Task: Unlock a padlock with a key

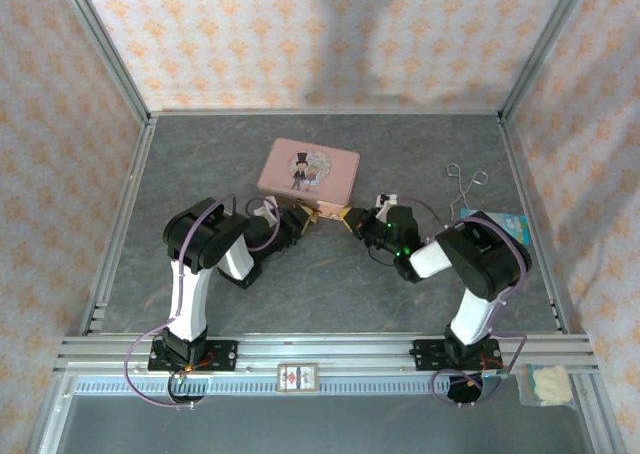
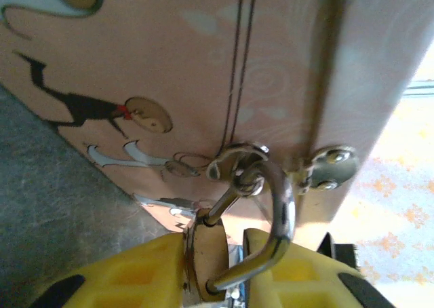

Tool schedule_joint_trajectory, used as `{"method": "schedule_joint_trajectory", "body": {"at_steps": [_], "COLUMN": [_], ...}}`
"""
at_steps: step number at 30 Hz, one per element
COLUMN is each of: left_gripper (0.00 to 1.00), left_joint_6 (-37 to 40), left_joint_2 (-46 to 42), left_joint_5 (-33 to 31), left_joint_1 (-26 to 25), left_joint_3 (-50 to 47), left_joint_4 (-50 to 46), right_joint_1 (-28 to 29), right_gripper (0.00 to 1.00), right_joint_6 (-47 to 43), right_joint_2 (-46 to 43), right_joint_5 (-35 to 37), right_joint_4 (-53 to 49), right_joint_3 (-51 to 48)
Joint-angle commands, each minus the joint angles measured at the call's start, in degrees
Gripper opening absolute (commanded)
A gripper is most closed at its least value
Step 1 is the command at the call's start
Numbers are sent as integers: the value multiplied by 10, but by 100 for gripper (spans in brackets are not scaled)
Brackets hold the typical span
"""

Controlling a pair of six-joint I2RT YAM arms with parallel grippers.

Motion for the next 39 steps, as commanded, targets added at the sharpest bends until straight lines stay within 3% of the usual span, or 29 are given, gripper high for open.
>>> {"method": "schedule_joint_trajectory", "body": {"at_steps": [1,10,19,21,34,37,39], "left_gripper": [28,30,34,36,36,29,15], "left_joint_6": [-8,2,63,82,102,115,126], "left_joint_2": [-6,-5,-85,-96,-34,-26,-25], "left_joint_5": [-68,-143,-268,-296,-315,-318,-312], "left_joint_1": [-17,-60,-85,-96,-124,-123,-119], "left_joint_3": [1,22,91,110,174,178,177], "left_joint_4": [8,-25,-367,-406,-410,-394,-384], "right_joint_1": [1,1,1,1,-5,-8,-11], "right_gripper": [0,0,0,0,0,0,0], "right_joint_6": [-14,-17,-23,-24,-32,-33,-34], "right_joint_2": [-20,-31,-49,-52,-71,-75,-75], "right_joint_5": [18,23,32,32,36,38,37], "right_joint_4": [0,4,-4,-4,-9,-9,-9], "right_joint_3": [-12,-24,-32,-32,-47,-54,-57]}}
